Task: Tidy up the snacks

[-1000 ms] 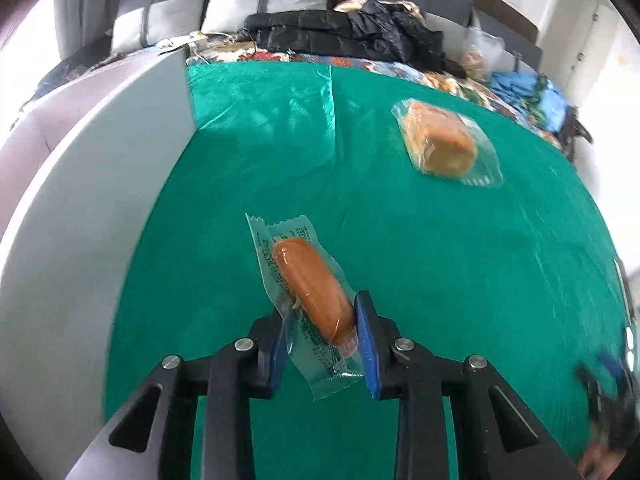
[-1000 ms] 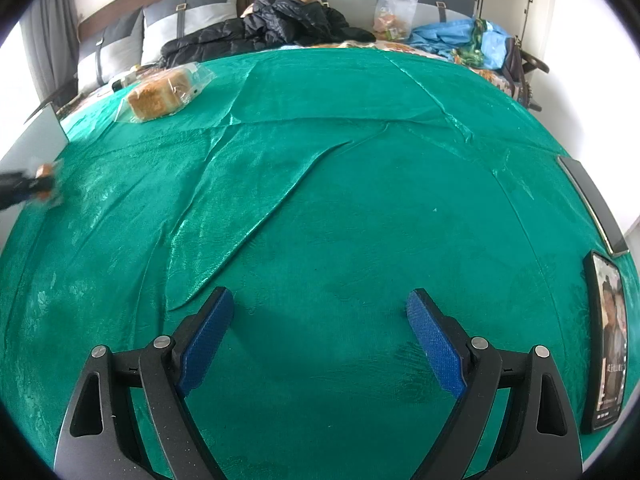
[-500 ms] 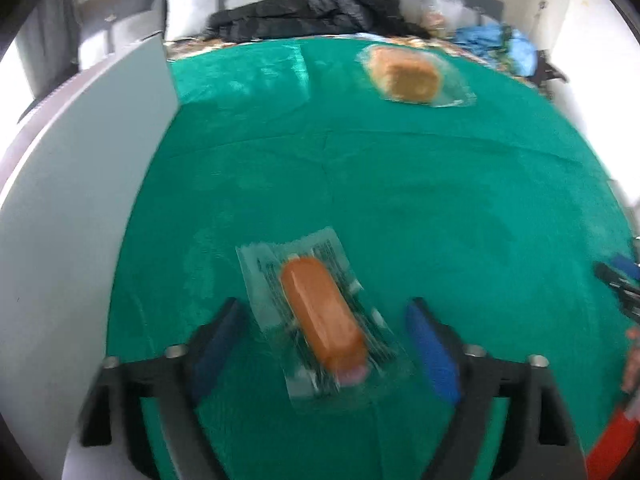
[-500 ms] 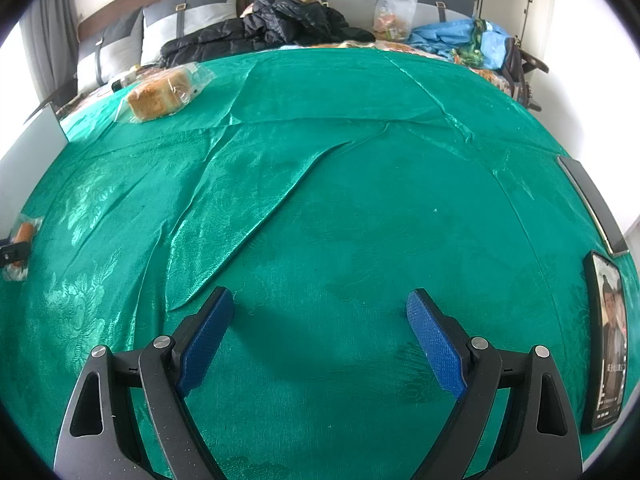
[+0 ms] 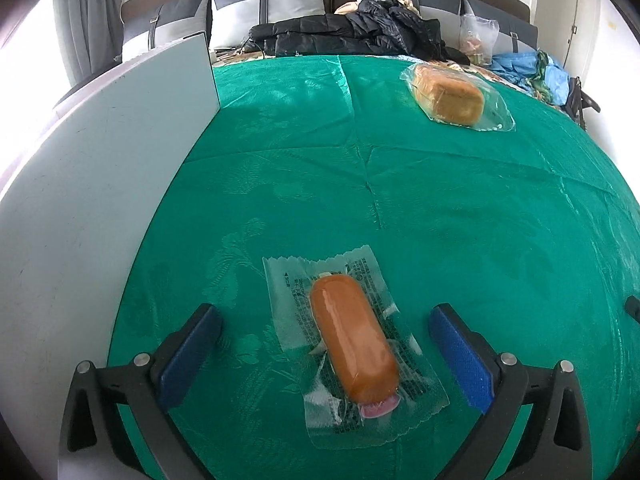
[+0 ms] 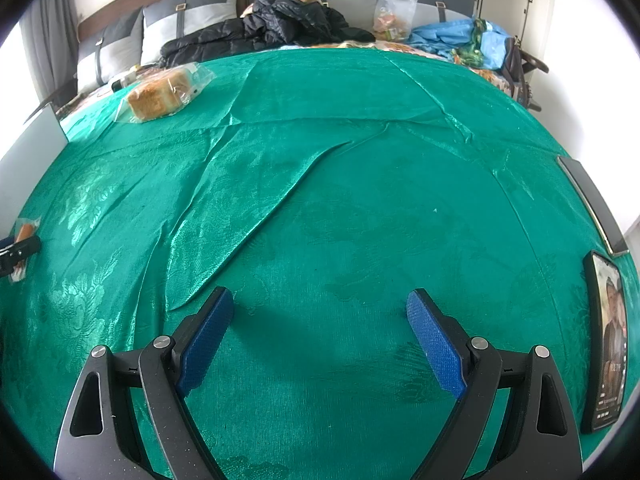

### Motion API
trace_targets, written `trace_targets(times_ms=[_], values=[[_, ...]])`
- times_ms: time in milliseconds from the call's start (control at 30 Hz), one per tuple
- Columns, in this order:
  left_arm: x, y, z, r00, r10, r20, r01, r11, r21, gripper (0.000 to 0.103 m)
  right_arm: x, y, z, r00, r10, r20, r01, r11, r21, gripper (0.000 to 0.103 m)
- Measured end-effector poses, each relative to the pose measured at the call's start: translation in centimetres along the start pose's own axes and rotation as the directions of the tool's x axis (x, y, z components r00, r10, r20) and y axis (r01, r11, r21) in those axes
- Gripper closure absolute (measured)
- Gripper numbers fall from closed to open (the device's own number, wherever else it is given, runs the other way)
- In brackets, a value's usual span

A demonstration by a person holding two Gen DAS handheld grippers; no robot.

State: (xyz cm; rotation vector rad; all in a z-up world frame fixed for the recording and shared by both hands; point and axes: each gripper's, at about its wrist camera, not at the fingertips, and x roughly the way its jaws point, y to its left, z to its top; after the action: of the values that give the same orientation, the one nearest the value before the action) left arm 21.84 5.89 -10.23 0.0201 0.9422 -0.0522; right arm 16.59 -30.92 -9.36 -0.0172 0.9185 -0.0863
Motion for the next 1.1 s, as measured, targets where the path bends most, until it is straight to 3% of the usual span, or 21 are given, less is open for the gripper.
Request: trace_targets(times_ms=[400, 467, 567, 700, 767, 867, 933, 1000, 1033, 1100], values=[[0.0, 0.0, 0.0, 1.0, 0.0, 0.001, 0.0, 1.0, -0.001, 0.0, 0.0, 0.0, 0.0, 1.0, -0.001, -0.003, 0.001, 1.0, -0.001, 0.012], [0.0, 0.0, 0.1, 1.0, 0.0, 0.001, 0.0, 1.0, -0.001, 0.0, 0.0, 0.0, 0.6, 0.999, -0.002, -0.036, 0.003, 1.0, 0.015, 0.013], [0.0, 0.0, 0.1, 1.0, 0.0, 0.001, 0.0, 1.0, -0.001, 0.0, -1.1, 1.6, 3.7, 0.995, 0.089, 0.04, -0.091, 0.994, 0.057, 0.013], [0.1, 0.0, 0.1, 1.0, 0.0, 0.0, 0.0, 1.0, -0.001, 0.0, 0.0, 7.9, 12.2, 0.968, 0.229, 0.098, -0.233, 0.972, 0.024, 0.014], [0.1, 0.1, 0.1, 1.0, 0.0, 0.001, 0.0, 1.0, -0.001, 0.0, 1.6, 11.2, 16.2, 0.96, 0.262, 0.101, -0.264, 0.964, 0.013, 0.014], [0.1, 0.0, 0.1, 1.0, 0.0, 0.0, 0.0, 1.0, -0.001, 0.0, 5.0, 16.0, 21.0, 0.972, 0.216, 0.093, -0.215, 0.976, -0.014, 0.014], [0.1, 0.0, 0.1, 1.0, -0.001, 0.0, 0.001, 1.0, -0.001, 0.0, 8.9, 19.7, 23.1, 0.991, 0.132, 0.017, -0.13, 0.987, -0.09, 0.014], [0.1, 0.0, 0.1, 1.0, 0.0, 0.0, 0.0, 1.0, -0.001, 0.0, 12.6, 21.6, 23.2, 0.994, 0.054, -0.091, -0.066, 0.989, -0.134, 0.012], [0.1, 0.1, 0.0, 1.0, -0.001, 0.001, 0.001, 1.0, -0.001, 0.0, 14.5, 22.0, 22.8, 0.988, 0.058, -0.146, -0.076, 0.989, -0.125, 0.012], [0.1, 0.1, 0.1, 1.0, -0.001, 0.0, 0.001, 1.0, -0.001, 0.0, 14.8, 21.1, 22.6, 0.986, 0.086, -0.141, -0.095, 0.994, -0.059, 0.013]])
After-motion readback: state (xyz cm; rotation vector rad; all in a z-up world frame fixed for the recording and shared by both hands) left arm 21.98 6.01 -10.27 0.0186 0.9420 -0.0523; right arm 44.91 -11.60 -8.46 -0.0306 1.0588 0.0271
